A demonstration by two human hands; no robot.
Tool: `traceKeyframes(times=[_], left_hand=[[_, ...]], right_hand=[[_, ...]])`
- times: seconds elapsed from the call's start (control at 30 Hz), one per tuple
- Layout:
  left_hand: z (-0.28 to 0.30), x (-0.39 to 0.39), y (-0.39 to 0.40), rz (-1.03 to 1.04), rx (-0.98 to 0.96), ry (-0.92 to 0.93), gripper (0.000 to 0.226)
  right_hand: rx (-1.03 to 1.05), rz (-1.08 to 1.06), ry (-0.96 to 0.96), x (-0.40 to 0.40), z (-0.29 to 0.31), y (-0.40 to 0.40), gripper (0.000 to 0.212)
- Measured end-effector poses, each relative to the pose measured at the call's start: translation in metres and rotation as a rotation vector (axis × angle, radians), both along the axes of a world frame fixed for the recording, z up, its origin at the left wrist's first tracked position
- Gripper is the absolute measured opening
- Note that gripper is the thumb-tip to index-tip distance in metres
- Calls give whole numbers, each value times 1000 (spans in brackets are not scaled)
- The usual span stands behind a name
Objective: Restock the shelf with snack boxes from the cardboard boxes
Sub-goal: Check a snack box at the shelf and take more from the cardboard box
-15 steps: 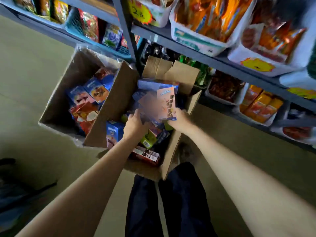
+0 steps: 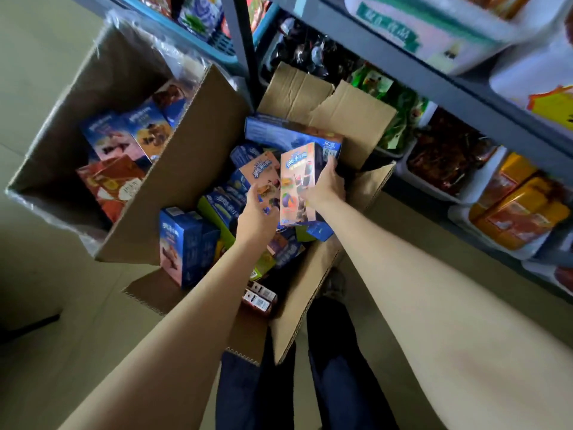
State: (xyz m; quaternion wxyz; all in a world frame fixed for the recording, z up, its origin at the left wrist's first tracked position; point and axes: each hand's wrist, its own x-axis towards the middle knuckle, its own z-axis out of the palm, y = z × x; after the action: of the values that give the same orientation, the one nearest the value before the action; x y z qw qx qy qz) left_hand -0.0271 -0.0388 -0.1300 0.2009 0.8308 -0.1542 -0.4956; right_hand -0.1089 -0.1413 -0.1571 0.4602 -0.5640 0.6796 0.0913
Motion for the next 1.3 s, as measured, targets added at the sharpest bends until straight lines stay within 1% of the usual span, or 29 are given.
traceKeyframes(times=[0.07, 0.13, 0.23, 0.3, 0.33, 0.37, 0.43, 0.47, 0.5, 0.57, 0.6, 0.7, 0.77, 0.83, 1.0, 1.07, 1.13, 1.2, 1.3], left_hand=[[25, 13, -3, 48, -24, 54, 67], [66, 27, -10, 140, -92, 172, 76], [145, 48, -24, 206, -158, 322, 87], [203, 66, -32, 173, -188, 406, 91], [230, 75, -36, 132, -223, 420, 89], [261, 86, -38, 63, -279, 420, 83], [333, 108, -41, -95, -431, 395, 56], [374, 118, -42, -113, -517, 429, 43], [416, 126, -43, -113, -602, 465, 38], [490, 142, -52, -124, -749, 508, 38], [527, 147, -57, -136, -818, 496, 42], [641, 150, -70, -298, -1035, 396, 50], [706, 142, -74, -386, -1163, 330, 47], [756, 132, -78, -443, -1272, 307, 45], [833, 122, -99, -441, -1534, 181, 52], [861, 118, -112, -436, -1650, 64, 52], [889, 117, -131, -373, -1745, -56, 50], [913, 114, -150, -306, -1787, -123, 53], [930, 111, -179, -322, -1764, -218, 64]], right_hand=[[-10, 88, -36, -4, 33, -1, 87], [-22, 168, -107, -4, 81, -1, 94], [-39, 261, -203, 3, 166, -5, 102], [-87, 349, -258, 11, 233, -5, 105], [-111, 394, -277, 15, 263, -7, 106], [-147, 427, -301, 19, 297, -11, 106], [-274, 454, -358, 29, 378, -20, 107], [-345, 461, -392, 33, 422, -23, 109], [-433, 476, -413, 35, 465, -25, 113], [-601, 506, -457, 40, 546, -30, 120], [-686, 516, -471, 40, 586, -29, 120], [-947, 523, -419, 36, 702, -16, 117], [-1112, 500, -410, 29, 758, -14, 116], [-1228, 465, -434, 22, 802, -14, 113], [-1499, 424, -453, 13, 879, -24, 108], [-1584, 418, -498, 12, 907, -36, 108], [-1669, 409, -520, 12, 936, -53, 109], [-1702, 410, -527, 13, 961, -74, 109], [-1690, 443, -483, 19, 986, -107, 107]])
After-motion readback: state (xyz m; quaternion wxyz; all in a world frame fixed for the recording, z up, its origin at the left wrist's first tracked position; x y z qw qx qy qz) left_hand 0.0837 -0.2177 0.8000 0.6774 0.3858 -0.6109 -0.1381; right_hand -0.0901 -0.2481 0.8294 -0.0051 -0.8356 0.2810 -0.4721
